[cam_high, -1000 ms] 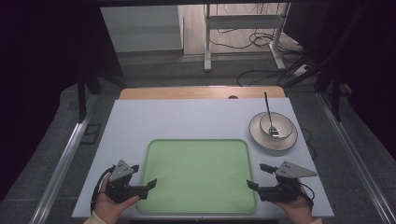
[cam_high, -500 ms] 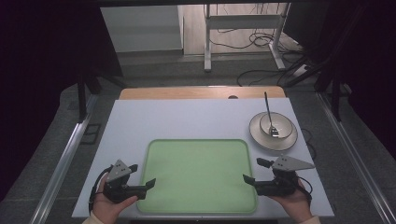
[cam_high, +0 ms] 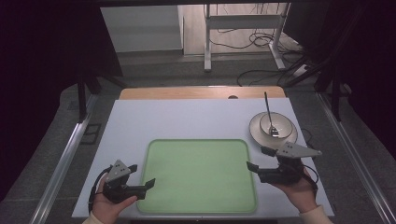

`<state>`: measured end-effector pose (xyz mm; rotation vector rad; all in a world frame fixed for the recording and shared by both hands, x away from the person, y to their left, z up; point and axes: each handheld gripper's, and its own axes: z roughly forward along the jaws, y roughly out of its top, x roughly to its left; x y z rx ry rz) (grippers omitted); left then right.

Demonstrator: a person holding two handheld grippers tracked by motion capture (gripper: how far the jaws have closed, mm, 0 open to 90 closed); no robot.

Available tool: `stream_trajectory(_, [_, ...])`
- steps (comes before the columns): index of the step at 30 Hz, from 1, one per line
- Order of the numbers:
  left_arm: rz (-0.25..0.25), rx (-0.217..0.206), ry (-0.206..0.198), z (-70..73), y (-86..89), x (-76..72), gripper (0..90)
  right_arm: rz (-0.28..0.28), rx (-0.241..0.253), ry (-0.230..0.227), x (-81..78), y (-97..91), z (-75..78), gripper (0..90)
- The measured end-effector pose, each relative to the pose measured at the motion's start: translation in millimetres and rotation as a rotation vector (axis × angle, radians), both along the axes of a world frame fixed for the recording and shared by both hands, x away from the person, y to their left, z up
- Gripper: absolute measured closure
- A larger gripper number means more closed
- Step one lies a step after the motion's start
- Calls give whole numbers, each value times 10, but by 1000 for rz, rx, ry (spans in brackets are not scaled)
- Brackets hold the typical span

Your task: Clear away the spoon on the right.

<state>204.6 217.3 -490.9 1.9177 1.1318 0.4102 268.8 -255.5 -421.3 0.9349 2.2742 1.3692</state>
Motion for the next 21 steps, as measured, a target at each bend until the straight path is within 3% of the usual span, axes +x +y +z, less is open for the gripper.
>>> stream_trajectory(12, [-3,-7,1,-5,14,-13,145,-21,-43,20,420,-22,205,229])
stream_trajectory(21, [-8,-5,1,-6,7,-14,146,-59,-39,24,678,-113,309,237])
